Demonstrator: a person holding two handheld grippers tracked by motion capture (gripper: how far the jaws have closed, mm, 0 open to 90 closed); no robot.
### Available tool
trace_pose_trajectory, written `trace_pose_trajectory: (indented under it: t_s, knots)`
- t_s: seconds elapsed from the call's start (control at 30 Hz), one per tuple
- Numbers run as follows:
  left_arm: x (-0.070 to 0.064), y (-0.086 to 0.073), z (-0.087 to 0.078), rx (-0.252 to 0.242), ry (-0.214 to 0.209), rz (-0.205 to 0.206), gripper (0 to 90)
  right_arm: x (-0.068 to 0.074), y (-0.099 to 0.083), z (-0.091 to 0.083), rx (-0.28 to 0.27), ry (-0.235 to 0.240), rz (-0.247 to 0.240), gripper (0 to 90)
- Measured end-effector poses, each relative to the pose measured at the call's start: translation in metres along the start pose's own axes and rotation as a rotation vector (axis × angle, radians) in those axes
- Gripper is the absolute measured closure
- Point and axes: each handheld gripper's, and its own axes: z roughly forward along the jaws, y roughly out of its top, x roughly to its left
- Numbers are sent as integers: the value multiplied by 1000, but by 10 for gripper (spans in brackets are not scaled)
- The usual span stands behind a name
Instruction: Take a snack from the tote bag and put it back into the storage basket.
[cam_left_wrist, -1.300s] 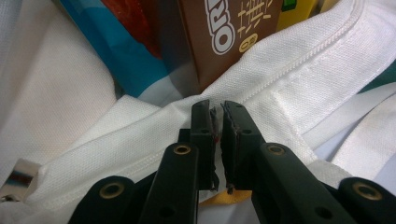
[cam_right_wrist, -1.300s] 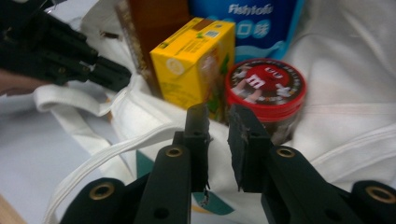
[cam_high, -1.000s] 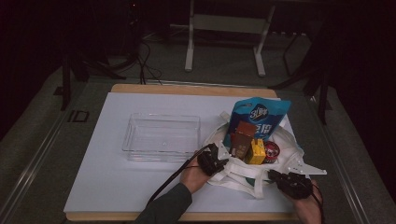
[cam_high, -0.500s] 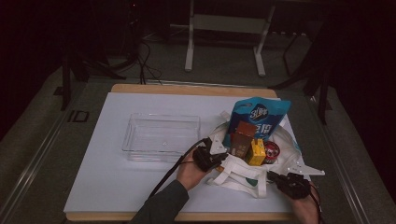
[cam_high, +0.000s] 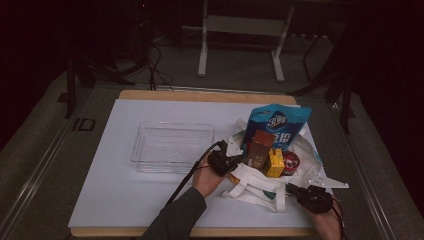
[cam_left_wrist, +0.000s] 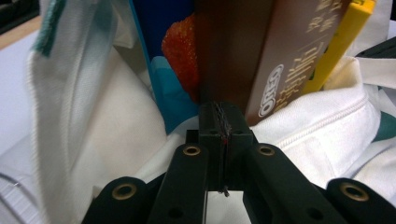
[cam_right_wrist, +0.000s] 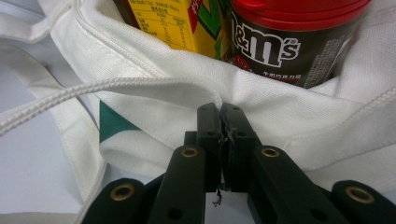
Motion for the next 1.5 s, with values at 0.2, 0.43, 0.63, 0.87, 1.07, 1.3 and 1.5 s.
trace_pose_trajectory:
  t_s: [0.2, 0.43, 0.63, 0.87, 1.07, 1.3, 1.5]
  knots:
    - [-6, 4, 4, 22, -8, 39, 880, 0, 0, 0, -2, 2, 4, 867]
    - [-13, 6, 4, 31, -44, 59, 889, 1, 0, 0, -1, -1, 3, 867]
    - [-21, 7, 5, 33, -94, 72, 892, 1, 0, 1, 0, 1, 4, 866]
    - [-11, 7, 2, 40, -135, 83, 748, 0, -1, 1, -3, 5, 5, 865]
    - [-7, 13, -5, 28, -184, 92, 639, 0, -1, 1, -8, 10, 7, 863]
    - [3, 21, -14, 0, -256, 58, 625, 0, -2, 0, -9, 12, 9, 861]
    - [8, 30, -26, -42, -225, 72, 550, 0, -2, 0, -11, 15, 8, 859]
